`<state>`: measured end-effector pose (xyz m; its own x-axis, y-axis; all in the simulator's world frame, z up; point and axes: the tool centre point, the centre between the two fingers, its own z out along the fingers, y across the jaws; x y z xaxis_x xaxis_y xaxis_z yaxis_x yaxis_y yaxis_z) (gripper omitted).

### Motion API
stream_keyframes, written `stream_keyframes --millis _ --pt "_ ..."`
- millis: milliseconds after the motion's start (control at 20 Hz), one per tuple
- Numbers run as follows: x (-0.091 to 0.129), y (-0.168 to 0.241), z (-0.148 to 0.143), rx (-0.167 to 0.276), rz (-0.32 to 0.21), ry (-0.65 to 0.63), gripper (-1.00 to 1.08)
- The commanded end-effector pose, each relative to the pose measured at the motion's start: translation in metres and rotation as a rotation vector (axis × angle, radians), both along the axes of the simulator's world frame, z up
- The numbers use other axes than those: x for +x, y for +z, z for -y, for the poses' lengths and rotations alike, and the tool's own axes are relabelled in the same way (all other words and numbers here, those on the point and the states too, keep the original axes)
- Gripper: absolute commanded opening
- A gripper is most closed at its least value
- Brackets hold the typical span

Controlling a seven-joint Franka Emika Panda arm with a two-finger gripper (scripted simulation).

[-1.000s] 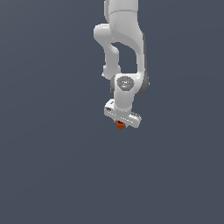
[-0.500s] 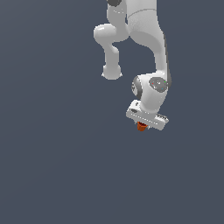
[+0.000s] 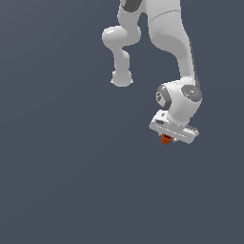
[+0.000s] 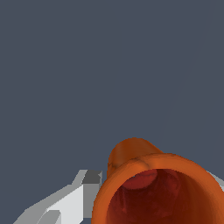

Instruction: Pick up the object and move it to a goal position.

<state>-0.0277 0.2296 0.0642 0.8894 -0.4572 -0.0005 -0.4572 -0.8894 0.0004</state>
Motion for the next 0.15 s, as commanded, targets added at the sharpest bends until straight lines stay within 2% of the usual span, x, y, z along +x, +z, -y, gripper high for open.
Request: stream_keyframes --millis 0,100 --pt "0.0020 0.0009 -0.0048 0.000 0.001 -0.002 -1.00" --pt "0.0022 0.0010 -0.0058 0.000 0.001 -0.002 -1.00"
